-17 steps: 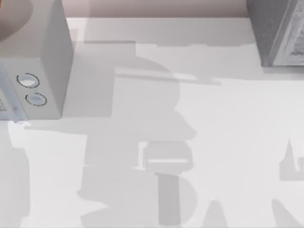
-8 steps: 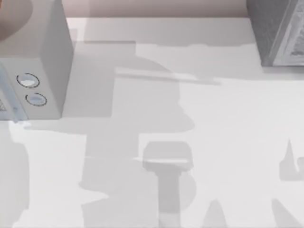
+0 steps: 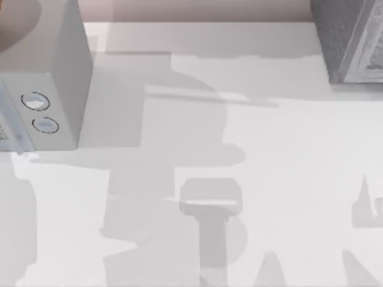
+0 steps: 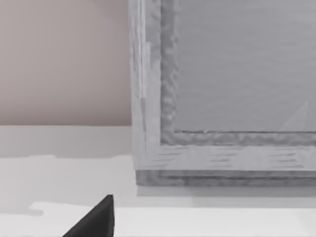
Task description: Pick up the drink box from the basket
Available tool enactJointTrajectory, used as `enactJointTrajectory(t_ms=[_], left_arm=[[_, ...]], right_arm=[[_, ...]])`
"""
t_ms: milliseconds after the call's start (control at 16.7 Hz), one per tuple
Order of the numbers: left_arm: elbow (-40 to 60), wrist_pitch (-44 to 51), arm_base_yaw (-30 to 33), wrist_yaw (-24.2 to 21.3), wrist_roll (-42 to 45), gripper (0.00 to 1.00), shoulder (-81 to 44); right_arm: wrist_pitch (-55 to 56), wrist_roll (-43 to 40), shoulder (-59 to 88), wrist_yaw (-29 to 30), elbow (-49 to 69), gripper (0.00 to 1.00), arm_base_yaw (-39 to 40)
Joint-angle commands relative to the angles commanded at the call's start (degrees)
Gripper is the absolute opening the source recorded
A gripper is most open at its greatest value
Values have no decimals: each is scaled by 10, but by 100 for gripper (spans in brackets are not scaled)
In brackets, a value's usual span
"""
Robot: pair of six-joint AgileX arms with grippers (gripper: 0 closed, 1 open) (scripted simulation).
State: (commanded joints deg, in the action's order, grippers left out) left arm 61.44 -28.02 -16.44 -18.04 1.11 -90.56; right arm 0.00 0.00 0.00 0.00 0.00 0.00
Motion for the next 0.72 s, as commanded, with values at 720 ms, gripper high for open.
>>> enactJointTrajectory(t_ms=[720], left_arm=[[0, 0, 0, 0, 0, 0, 0]], right_arm=[[0, 0, 0, 0, 0, 100, 0]])
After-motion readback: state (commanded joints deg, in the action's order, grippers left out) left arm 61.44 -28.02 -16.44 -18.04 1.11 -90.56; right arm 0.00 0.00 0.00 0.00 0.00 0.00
